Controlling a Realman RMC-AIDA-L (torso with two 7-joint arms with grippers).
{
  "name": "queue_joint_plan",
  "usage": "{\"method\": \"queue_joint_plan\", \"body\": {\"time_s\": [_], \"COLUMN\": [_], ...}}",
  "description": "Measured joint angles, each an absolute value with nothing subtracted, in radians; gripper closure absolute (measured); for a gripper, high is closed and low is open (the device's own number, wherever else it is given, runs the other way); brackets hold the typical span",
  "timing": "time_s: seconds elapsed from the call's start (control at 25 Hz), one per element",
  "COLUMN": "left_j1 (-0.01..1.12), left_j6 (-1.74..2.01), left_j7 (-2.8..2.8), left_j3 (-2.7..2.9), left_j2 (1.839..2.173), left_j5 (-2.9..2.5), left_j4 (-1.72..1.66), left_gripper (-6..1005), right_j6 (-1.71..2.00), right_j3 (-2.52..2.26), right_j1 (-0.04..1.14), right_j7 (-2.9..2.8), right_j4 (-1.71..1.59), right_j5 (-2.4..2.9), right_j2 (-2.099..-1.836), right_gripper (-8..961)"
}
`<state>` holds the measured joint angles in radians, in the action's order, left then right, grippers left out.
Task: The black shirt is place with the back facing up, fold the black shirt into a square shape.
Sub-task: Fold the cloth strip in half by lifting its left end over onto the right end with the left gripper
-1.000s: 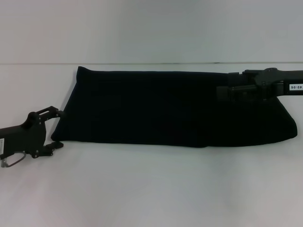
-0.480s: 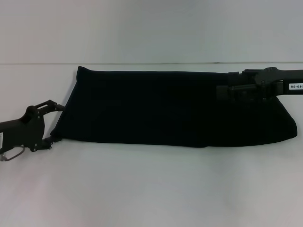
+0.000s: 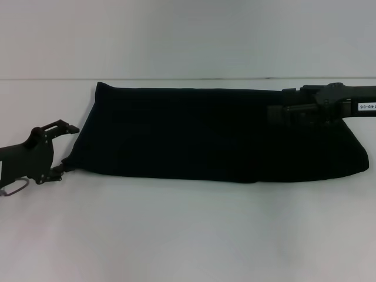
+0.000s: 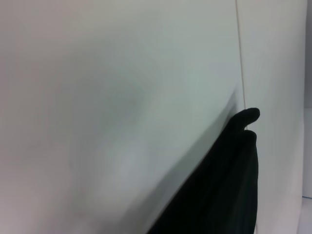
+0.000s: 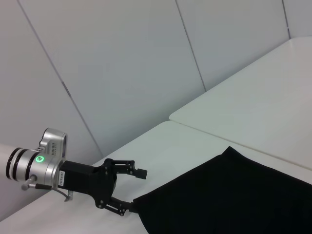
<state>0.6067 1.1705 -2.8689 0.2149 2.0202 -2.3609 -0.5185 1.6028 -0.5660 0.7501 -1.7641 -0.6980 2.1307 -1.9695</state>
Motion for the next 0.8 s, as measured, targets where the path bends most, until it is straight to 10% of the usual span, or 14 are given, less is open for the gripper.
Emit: {"method": "queue_joint_plan", "body": {"time_s": [0.8], "left_j1": [0.575], "left_j6": [1.216], "left_j7": [-2.866], "left_j3": [0.22], "left_j2": [2.033], "left_j5": [-2.361], "left_j4": [-0.513], "left_gripper": [95], "right_j6": [1.592], "right_j3": [-0.567], "right_j1": [0.753], "right_j7": [-1.764], "right_j4": [-0.698], "right_j5": [2.131], "right_j2": [-1.97], "right_gripper": [22]}}
